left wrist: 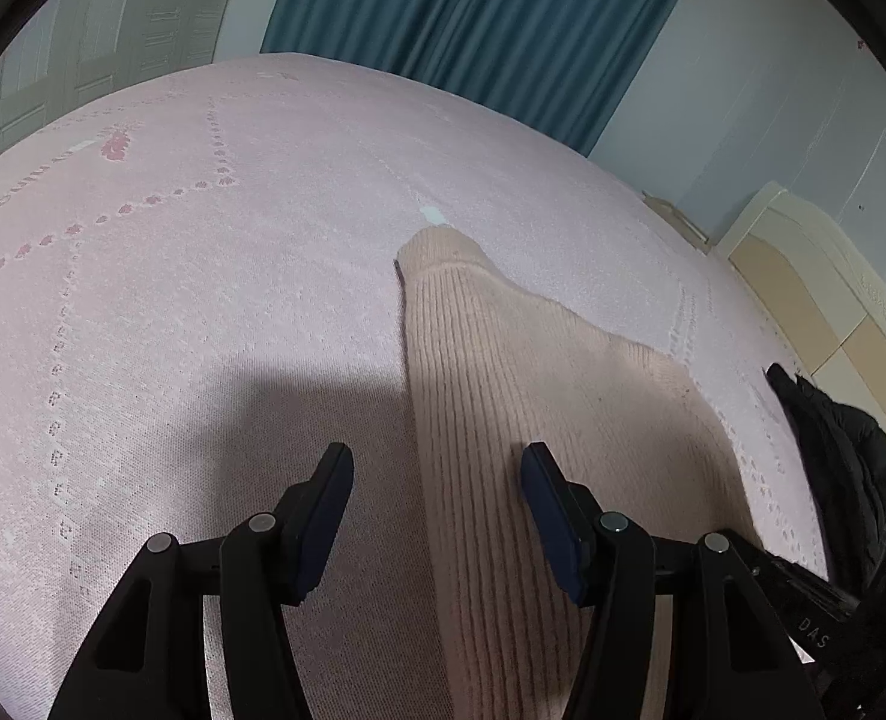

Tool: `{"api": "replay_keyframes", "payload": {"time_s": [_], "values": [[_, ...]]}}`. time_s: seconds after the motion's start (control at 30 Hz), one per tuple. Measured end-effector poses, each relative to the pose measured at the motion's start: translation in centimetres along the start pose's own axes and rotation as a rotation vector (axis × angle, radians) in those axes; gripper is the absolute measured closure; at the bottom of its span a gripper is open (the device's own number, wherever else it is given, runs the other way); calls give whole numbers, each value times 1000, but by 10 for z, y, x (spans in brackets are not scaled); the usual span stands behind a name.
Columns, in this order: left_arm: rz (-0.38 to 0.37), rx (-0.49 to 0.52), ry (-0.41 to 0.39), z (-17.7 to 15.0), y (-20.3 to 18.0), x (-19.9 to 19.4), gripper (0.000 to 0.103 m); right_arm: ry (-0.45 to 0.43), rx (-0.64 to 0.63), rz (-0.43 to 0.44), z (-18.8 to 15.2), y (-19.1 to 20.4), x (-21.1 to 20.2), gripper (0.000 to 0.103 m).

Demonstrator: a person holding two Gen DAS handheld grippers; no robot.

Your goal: Fold small clothes

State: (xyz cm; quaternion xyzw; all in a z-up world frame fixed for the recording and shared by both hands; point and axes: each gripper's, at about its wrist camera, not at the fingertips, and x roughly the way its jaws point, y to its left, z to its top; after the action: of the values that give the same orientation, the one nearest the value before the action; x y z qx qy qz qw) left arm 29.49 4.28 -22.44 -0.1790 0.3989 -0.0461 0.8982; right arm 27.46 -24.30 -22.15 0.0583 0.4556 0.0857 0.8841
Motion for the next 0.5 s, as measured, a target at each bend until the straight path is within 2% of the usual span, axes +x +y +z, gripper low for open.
{"api": "replay_keyframes", "payload": {"time_s": [0.1, 0.23, 0.33, 0.4, 0.47, 0.5], "values": [[12, 16, 13, -2, -1, 3, 43, -2, 34, 20, 1, -7, -2, 88], [-22, -16, 20, -2, 3, 0, 44, -21, 79, 39, 4, -14, -3, 80], [-47, -3, 27, -6, -1, -2, 44, -31, 119, 64, 7, -16, 0, 76], [-72, 18, 44, -8, -5, 0, 44, -26, 138, 68, 8, -17, 5, 76], [-80, 35, 63, -11, -10, 2, 43, -33, 143, 72, 9, -15, 7, 88], [-79, 37, 61, -13, -11, 2, 43, -48, 137, 67, 10, -14, 5, 88]]}}
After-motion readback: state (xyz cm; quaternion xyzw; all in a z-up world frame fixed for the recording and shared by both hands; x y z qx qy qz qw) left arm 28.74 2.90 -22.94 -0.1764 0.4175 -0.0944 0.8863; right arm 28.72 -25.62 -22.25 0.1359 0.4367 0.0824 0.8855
